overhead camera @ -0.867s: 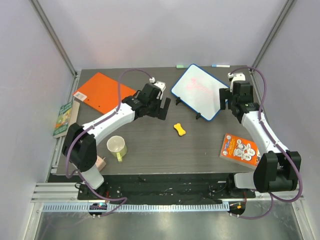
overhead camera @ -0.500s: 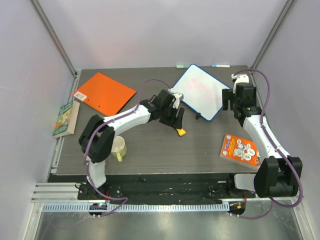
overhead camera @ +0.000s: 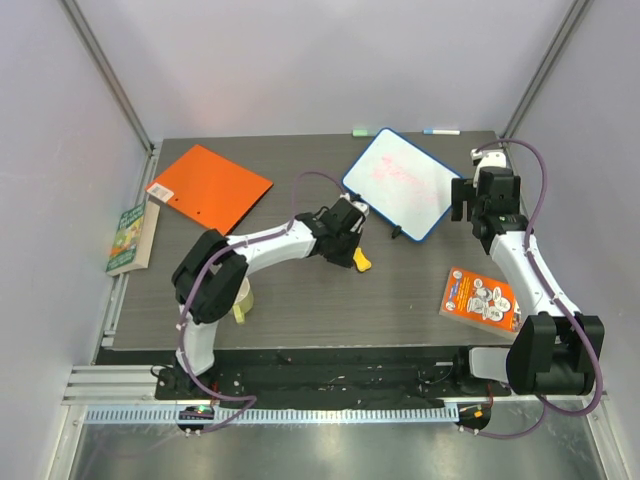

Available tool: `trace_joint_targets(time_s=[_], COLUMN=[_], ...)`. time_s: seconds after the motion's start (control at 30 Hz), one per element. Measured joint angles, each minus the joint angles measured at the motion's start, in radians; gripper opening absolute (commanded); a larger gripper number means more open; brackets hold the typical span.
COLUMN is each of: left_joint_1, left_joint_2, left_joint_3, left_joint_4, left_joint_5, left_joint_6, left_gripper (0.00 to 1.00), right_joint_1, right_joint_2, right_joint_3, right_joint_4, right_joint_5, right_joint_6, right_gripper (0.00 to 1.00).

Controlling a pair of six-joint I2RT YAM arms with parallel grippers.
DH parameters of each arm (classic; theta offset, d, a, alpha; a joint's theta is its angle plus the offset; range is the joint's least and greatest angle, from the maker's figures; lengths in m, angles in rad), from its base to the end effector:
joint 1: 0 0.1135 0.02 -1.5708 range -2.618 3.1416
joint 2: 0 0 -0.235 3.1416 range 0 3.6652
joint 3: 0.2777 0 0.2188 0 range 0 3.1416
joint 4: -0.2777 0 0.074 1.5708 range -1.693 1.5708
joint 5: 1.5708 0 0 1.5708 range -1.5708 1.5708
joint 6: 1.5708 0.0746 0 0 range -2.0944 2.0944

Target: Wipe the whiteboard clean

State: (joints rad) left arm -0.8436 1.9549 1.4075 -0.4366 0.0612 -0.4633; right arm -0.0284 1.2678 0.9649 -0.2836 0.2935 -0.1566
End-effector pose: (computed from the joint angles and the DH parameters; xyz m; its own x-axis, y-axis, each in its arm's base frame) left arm 0.2633 -0.3027 0.1495 -0.8385 0.2713 -0.4726 0.4398 0.8490 -0.2930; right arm 0.2890 -0.0298 0.2518 -0.5883 -0.1326 -0.7977 0.1785 0.9408 -0.2881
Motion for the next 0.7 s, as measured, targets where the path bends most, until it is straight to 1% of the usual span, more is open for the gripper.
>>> trace_joint_targets(time_s=[0.1, 0.17, 0.27, 0.37, 0.53, 0.6, 0.63, 0.67, 0.7], left_joint_1=[0.001, 0.002, 0.002, 0.002, 0.002, 0.002, 0.002, 0.002, 0.002], left_joint_2=[0.050, 0.099, 0.183, 0.264, 0.320, 0.314, 0.306, 0.294, 0.272], left_joint_3=[0.045, 0.088, 0.186, 0.322, 0.423, 0.425, 0.422, 0.406, 0.379], left_joint_4=[-0.021, -0.027, -0.066, -0.098, -0.127, -0.138, -0.142, -0.138, -0.138], left_joint_5=[-0.077, -0.105, -0.140, -0.184, -0.233, -0.272, -0.293, -0.315, -0.335], left_joint_6=[-0.011, -0.022, -0.032, -0.034, -0.026, -0.023, -0.017, -0.009, -0.003], left_gripper=[0.00, 0.00, 0.00, 0.00, 0.00, 0.32, 0.50, 0.77, 0.86], right_joint_1=[0.000, -0.002, -0.002, -0.006, -0.007, -0.008, -0.008, -0.008, -0.008], right_joint_2=[0.000, 0.000, 0.000, 0.000, 0.000, 0.000, 0.000, 0.000, 0.000], right_joint_3=[0.000, 0.000, 0.000, 0.000, 0.000, 0.000, 0.000, 0.000, 0.000], right_joint_4=[0.000, 0.000, 0.000, 0.002, 0.008, 0.009, 0.011, 0.013, 0.014], right_joint_5=[0.000, 0.000, 0.001, 0.001, 0.001, 0.001, 0.001, 0.002, 0.002], right_joint_6=[0.000, 0.001, 0.001, 0.001, 0.001, 0.000, 0.000, 0.000, 0.000], right_gripper=[0.99, 0.99, 0.98, 0.98, 0.98, 0.98, 0.98, 0.98, 0.98])
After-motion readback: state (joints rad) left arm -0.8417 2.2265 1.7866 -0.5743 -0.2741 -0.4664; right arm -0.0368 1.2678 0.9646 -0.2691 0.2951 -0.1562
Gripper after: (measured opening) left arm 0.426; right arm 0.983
